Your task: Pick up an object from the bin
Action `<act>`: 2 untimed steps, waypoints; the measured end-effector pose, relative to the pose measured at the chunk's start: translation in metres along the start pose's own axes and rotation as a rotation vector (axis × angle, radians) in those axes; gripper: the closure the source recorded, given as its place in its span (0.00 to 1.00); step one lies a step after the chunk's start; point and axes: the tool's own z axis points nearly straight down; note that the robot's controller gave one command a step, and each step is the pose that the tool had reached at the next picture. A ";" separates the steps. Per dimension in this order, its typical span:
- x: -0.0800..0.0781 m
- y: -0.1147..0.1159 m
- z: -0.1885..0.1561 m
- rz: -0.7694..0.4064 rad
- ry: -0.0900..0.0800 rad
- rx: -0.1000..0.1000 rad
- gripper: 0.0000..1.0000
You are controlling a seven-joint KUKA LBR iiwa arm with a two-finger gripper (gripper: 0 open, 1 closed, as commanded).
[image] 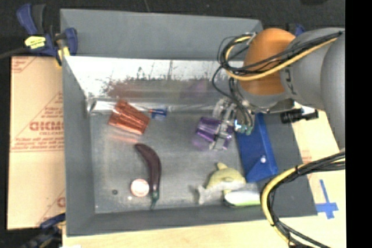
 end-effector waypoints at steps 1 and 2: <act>-0.049 -0.014 0.027 -0.007 -0.011 -0.001 0.00; 0.008 0.008 0.030 -0.415 -0.010 -0.001 1.00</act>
Offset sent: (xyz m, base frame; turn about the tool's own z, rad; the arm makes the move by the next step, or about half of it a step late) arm -0.0056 0.0107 -0.0296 -0.4155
